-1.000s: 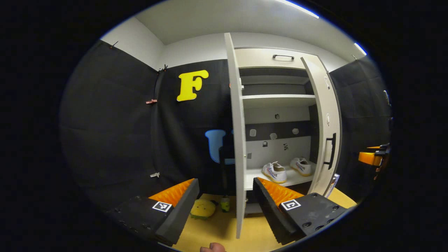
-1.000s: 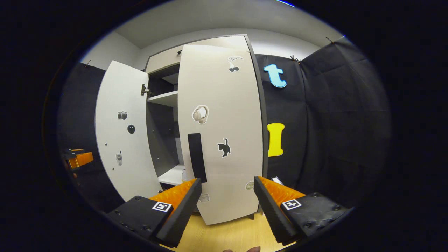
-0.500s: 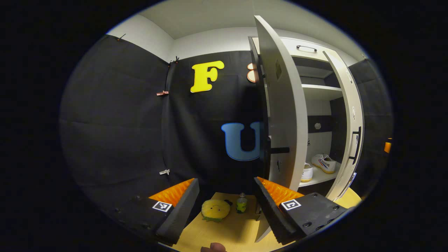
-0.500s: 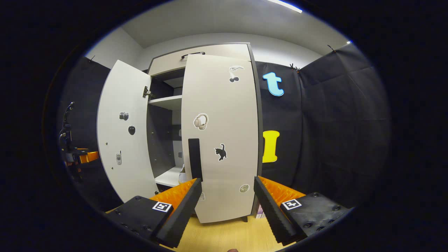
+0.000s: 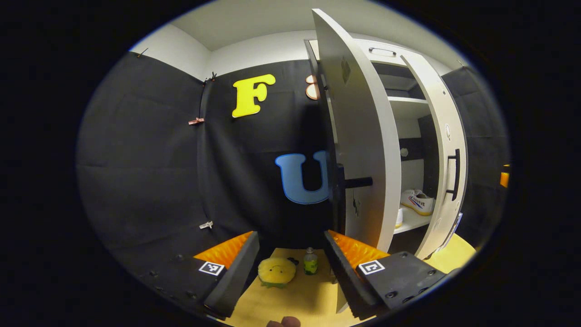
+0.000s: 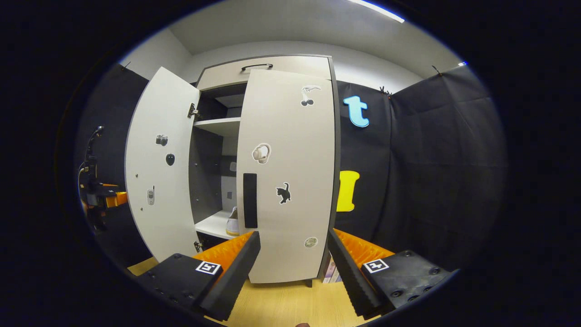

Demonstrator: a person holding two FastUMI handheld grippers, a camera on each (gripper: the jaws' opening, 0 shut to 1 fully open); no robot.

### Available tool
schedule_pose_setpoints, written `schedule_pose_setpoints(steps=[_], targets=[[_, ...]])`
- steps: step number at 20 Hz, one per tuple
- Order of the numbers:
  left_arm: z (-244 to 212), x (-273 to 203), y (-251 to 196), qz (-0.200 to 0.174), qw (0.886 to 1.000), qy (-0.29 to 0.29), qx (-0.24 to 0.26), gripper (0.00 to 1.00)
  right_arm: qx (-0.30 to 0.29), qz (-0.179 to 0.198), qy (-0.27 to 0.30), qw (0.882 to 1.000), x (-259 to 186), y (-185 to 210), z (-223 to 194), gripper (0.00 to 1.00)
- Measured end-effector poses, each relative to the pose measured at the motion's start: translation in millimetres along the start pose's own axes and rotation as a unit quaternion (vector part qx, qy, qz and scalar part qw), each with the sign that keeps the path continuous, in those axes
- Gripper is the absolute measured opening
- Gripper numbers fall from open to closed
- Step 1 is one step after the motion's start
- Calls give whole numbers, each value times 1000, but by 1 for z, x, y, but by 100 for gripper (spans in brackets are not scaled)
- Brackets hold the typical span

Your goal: Grab one shoe with the right hand and put it into the shoe cabinet, grab the other shoe with the left hand and put it into the shoe cabinet; then close the right door with the right hand and the left door with the left hand.

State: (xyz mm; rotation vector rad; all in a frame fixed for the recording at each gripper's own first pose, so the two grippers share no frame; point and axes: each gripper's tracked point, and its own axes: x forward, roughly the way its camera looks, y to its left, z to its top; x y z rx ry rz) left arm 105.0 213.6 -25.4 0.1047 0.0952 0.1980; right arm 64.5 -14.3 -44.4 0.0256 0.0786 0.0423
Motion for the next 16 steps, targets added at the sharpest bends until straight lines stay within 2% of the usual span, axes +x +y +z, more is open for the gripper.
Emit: schedule_pose_setpoints(steps=[4,7,12,16], targets=[[-1,-5,-21,-17,999,3,-41,90,4,-1,2,1000,-3,-2,0,98],[1,-10,-45,-37,999,1,-35,90,5,-10,6,1000,-12,-17,-1,98],[4,-15,-69,-27,999,-8,-42,90,15,-23,5,1000,-24,-36,1,98],[10,-17,-93,-32,998,-9,-54,91,25,-17,5,1000,-32,-39,4,98]])
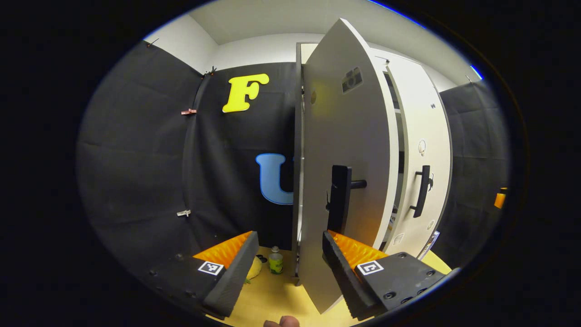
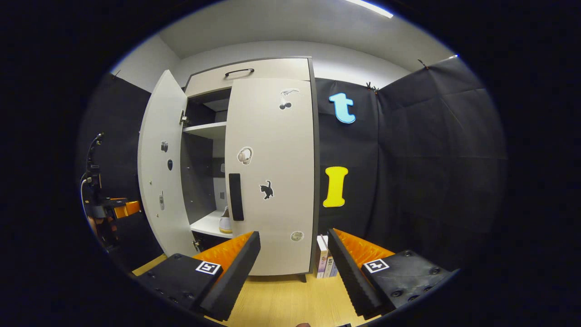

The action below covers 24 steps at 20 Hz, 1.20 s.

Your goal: Grab one shoe with the right hand and put it into the shoe cabinet, grab the other shoe with the left hand and put it into the shoe cabinet; then close the right door with the right hand and the left door with the left hand.

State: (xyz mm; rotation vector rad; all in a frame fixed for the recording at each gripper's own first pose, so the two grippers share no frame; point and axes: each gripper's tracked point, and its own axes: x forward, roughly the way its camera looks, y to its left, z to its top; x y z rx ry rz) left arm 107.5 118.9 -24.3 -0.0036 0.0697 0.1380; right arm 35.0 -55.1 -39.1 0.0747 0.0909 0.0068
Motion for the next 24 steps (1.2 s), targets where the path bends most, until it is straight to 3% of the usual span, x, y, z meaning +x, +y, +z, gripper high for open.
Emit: schedule_pose_setpoints(steps=[6,11,24], targets=[[6,5,-74,-64,998,-13,4,95,6,16,1,1000,-11,-2,2,98],[0,-4,-109,-83,996,-5,7,95,10,15,2,1000,-15,-15,0,98],[4,-46,-120,-75,997,1,3,95,7,24,-6,1000,-9,-10,2,98]])
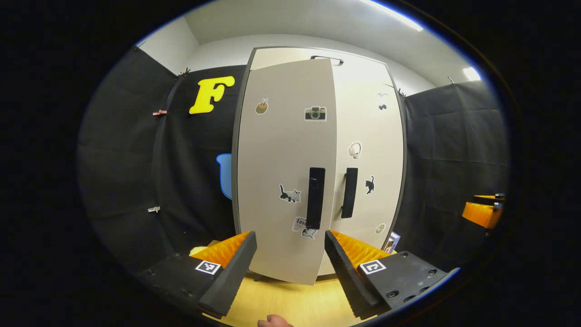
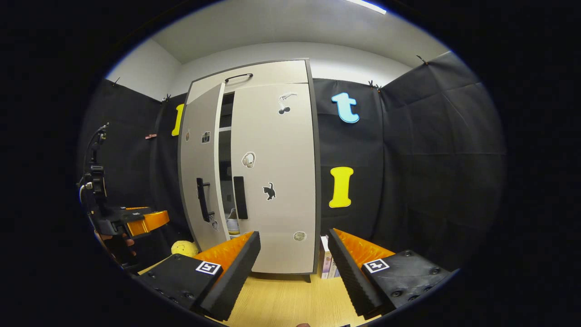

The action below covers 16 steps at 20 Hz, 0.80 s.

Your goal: Grab one shoe with the right hand and put it into the shoe cabinet, grab the other shoe with the left hand and put it into the shoe cabinet; then close the right door with the right hand and the left door with the left hand.

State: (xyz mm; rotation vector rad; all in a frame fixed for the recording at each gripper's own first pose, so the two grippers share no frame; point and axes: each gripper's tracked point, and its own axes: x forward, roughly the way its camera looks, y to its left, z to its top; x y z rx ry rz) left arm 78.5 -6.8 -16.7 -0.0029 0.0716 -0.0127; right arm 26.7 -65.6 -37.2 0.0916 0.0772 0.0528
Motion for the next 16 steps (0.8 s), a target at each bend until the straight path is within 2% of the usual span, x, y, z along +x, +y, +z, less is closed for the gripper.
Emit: schedule_pose_setpoints(steps=[4,16], targets=[[1,-15,-3,1,1000,-9,18,95,-14,-4,-6,1000,-2,12,0,98],[-1,-42,-3,-13,1000,-12,18,95,-25,-13,-8,1000,-11,38,-2,98]])
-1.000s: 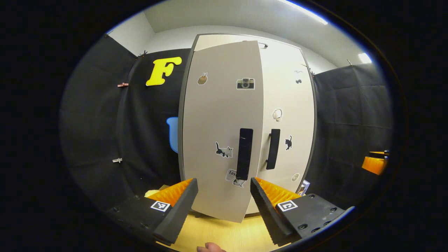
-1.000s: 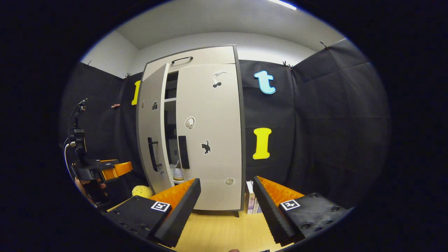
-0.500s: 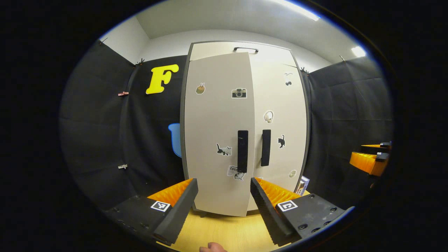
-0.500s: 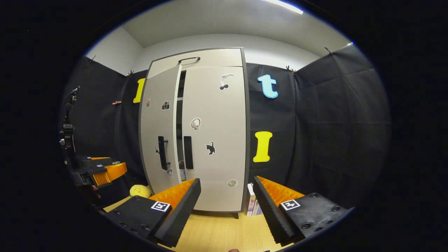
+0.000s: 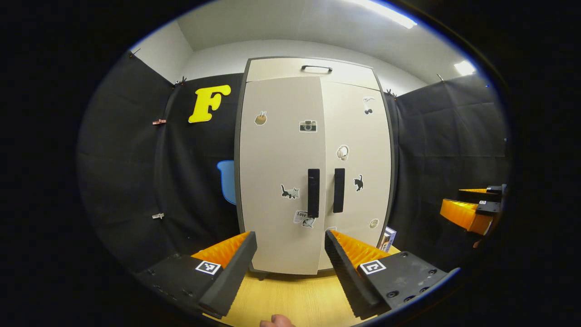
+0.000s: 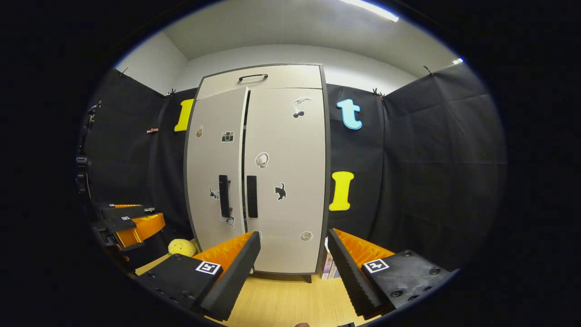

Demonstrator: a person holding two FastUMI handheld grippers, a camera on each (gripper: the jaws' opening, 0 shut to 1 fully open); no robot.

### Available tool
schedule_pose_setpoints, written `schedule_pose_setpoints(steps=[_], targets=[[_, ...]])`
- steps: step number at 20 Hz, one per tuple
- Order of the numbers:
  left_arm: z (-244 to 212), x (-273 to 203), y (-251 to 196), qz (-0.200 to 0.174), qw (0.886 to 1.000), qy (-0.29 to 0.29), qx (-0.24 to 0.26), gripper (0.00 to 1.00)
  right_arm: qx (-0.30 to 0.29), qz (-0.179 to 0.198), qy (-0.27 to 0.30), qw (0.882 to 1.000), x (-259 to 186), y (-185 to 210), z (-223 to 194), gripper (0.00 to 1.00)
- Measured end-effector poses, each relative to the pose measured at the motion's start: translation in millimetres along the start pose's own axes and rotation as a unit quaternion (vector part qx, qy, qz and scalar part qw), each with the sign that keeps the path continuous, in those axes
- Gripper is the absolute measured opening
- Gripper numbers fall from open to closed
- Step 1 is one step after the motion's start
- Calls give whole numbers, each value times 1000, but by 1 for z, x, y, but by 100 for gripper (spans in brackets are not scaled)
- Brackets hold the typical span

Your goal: Grab one shoe with the right hand and put it into the shoe cabinet, grab the other shoe with the left hand and put it into the shoe cabinet; then close the right door with the right hand and the left door with the left hand.

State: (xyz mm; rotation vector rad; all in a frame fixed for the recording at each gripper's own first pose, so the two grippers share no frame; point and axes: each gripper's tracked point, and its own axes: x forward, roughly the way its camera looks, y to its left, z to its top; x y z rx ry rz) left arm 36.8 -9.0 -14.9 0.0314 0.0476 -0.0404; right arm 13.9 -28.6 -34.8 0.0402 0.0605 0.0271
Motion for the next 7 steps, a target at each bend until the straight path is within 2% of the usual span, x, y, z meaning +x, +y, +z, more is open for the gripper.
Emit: schedule_pose_setpoints(steps=[7], targets=[[-1,-3,8,0,1000,0,-2,95,2,1,2,1000,-3,5,-1,98]])
